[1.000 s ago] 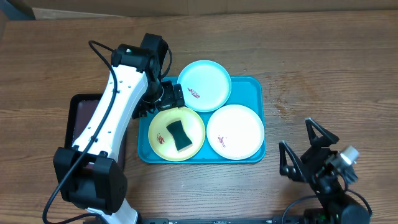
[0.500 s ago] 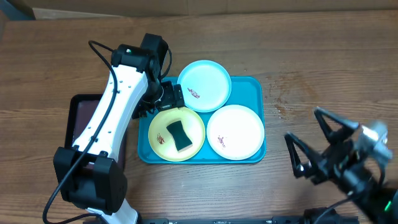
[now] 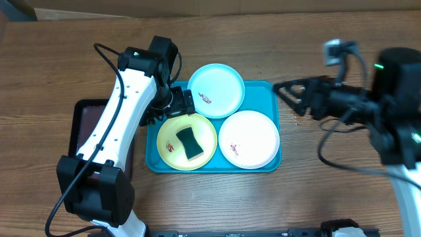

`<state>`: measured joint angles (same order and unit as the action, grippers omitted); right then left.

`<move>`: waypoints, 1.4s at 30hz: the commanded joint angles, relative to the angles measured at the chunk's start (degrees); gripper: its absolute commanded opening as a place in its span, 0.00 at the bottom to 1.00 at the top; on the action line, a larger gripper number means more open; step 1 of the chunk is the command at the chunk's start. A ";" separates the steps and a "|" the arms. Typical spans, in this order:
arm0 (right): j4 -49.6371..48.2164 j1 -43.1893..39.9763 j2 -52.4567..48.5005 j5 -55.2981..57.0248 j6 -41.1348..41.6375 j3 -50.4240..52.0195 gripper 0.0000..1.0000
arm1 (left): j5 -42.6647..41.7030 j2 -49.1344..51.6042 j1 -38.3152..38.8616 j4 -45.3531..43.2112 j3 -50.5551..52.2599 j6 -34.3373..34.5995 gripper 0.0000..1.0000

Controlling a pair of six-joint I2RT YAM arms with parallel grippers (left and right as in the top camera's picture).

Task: Clean dirty plates on tray and stack at the side
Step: 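Move the right gripper to the yellow plate's right rim and grasp it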

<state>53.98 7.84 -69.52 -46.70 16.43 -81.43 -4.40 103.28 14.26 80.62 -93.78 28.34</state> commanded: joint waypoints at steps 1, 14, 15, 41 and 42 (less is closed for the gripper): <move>2.60 5.64 -4.11 14.49 0.35 -1.18 0.49 | 0.33 -0.72 0.39 0.15 -0.04 0.39 1.00; -3.82 23.56 -27.87 33.11 4.44 -1.14 0.43 | 0.57 -0.72 0.37 0.57 -0.04 0.37 1.00; -4.24 24.20 -29.03 33.14 4.33 -1.14 0.44 | 0.57 -0.72 0.33 0.57 -0.04 0.39 1.00; -12.28 29.16 -44.15 32.50 -3.98 -0.02 0.40 | 0.39 -0.66 0.33 1.03 -0.04 4.04 1.00; -12.66 29.42 -44.48 32.52 -4.55 -0.02 0.40 | 0.39 -0.66 0.33 1.03 -0.04 4.04 1.00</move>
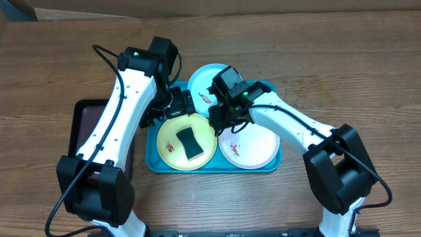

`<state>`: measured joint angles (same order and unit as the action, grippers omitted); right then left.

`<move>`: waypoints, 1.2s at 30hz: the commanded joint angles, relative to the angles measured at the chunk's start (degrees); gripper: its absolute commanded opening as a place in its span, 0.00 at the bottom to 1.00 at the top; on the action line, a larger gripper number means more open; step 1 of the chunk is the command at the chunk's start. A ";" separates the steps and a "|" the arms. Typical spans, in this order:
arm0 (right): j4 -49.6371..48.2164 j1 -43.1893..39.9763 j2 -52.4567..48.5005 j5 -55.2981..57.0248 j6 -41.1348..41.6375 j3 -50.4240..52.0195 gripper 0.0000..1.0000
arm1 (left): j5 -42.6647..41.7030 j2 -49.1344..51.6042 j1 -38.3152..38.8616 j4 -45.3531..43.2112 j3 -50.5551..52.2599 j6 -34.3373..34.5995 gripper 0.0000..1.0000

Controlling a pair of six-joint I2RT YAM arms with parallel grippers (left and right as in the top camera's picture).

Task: Clean dirty plates on tray and stack at the side
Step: 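Move the right gripper to the yellow plate's right rim and grasp it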

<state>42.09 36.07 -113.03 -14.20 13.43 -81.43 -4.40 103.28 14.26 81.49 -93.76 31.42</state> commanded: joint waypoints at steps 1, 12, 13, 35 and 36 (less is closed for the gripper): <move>-1.03 1.49 -1.20 0.07 -1.88 -0.02 0.40 | 0.39 -0.66 0.33 0.15 -0.07 0.96 1.00; -0.98 2.12 -3.93 4.35 -1.92 0.00 0.37 | 0.39 -0.66 0.33 0.37 -0.07 0.94 1.00; -0.96 2.12 -3.93 4.35 -2.03 0.00 0.38 | 0.39 -0.66 0.33 0.37 -0.07 0.94 1.00; -1.46 2.12 -6.58 4.13 -3.04 0.00 0.15 | 0.39 -0.66 0.35 0.35 -0.04 0.94 1.00; -1.62 2.12 -6.58 4.11 -3.04 0.00 0.15 | 0.37 -0.66 0.35 0.35 -0.04 0.94 1.00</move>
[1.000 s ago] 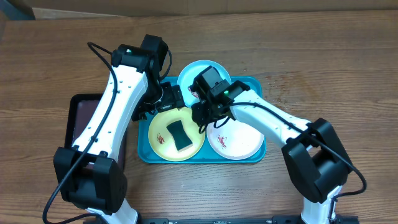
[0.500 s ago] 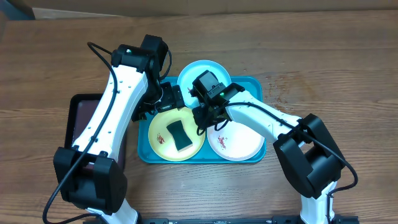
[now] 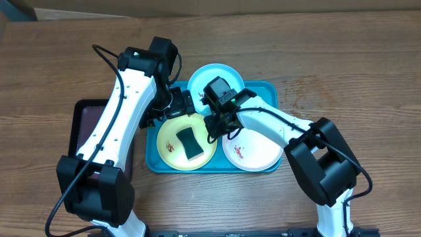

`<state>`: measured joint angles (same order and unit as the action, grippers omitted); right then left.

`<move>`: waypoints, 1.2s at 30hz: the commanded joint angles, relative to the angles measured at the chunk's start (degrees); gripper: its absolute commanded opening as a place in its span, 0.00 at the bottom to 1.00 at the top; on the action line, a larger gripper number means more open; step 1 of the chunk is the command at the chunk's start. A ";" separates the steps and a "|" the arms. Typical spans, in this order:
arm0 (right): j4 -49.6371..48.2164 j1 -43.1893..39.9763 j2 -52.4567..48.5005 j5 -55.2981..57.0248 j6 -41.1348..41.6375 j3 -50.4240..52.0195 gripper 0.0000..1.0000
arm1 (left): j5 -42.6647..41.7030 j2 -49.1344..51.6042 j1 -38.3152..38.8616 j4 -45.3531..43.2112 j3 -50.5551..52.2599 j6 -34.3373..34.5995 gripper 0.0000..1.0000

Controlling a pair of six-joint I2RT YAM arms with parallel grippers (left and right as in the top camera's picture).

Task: Clean dirty plates on tray and stack at the side
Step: 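Move the right gripper to the yellow plate's right rim and grasp it, then regrasp the sponge on the yellow plate with the left gripper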

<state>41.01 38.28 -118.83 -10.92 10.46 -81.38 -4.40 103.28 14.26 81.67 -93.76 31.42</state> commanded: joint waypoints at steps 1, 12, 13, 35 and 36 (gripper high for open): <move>-0.70 -0.09 -0.79 0.83 -0.07 -0.04 0.15 | 0.37 -0.66 0.35 0.20 -0.04 0.94 1.00; -0.96 -0.09 -0.79 0.83 -0.04 -0.04 0.04 | 0.35 -0.66 0.39 0.22 -0.04 0.94 1.00; -1.03 -0.09 -0.79 0.83 -0.04 -0.04 0.04 | 0.35 -0.66 0.39 0.24 -0.04 0.94 1.00; -2.82 -0.09 -1.22 0.81 0.20 0.44 0.04 | 0.31 -0.66 0.39 -1.46 -0.04 0.94 1.00; -2.82 -0.09 -1.27 0.81 0.17 0.44 0.04 | 0.33 -0.66 0.44 -1.25 -0.04 0.90 1.00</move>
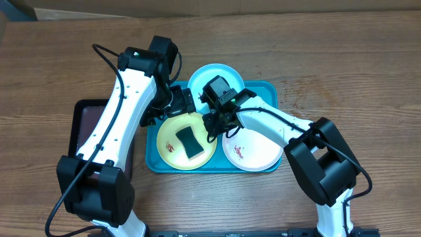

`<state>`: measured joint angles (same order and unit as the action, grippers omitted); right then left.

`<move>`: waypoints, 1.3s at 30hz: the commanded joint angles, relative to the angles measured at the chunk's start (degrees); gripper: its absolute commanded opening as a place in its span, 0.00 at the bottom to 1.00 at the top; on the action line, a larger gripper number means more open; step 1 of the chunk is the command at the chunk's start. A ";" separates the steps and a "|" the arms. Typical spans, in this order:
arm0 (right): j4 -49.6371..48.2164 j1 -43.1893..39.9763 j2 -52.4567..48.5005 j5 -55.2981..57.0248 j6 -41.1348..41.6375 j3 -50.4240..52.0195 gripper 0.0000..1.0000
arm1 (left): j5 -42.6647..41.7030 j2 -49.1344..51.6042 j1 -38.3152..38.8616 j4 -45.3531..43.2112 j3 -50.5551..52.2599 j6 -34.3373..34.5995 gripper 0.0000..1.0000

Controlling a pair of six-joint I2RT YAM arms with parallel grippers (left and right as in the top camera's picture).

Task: Clean dirty plates on tray and stack at the side
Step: 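Regrasp the sponge on the yellow plate with the left gripper, then scrub the yellow plate with the sponge while the right gripper holds it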

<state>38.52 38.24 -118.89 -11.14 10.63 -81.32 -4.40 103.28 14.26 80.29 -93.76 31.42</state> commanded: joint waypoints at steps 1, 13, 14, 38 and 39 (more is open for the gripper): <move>-0.35 -0.04 -1.31 1.05 0.00 0.37 0.04 | 0.35 -0.66 0.44 0.55 -0.04 0.85 1.00; -0.37 -0.04 -1.68 1.03 0.02 0.37 0.04 | -3.13 -0.63 1.03 1.75 3.15 -3.13 0.28; -0.37 -0.04 -1.68 1.05 0.02 0.37 0.04 | -3.15 -0.63 1.18 1.16 4.44 -3.13 0.30; -0.37 -0.07 -1.68 1.05 0.00 0.37 0.04 | -10.03 -0.55 2.69 -24.06 25.86 3.23 0.54; -0.35 -0.07 -1.68 1.07 0.00 0.37 0.04 | -10.05 -0.55 2.69 -24.85 26.05 3.58 0.54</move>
<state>38.30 38.24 -119.17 -11.16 10.66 -81.32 -13.98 103.28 16.80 56.55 -68.47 33.12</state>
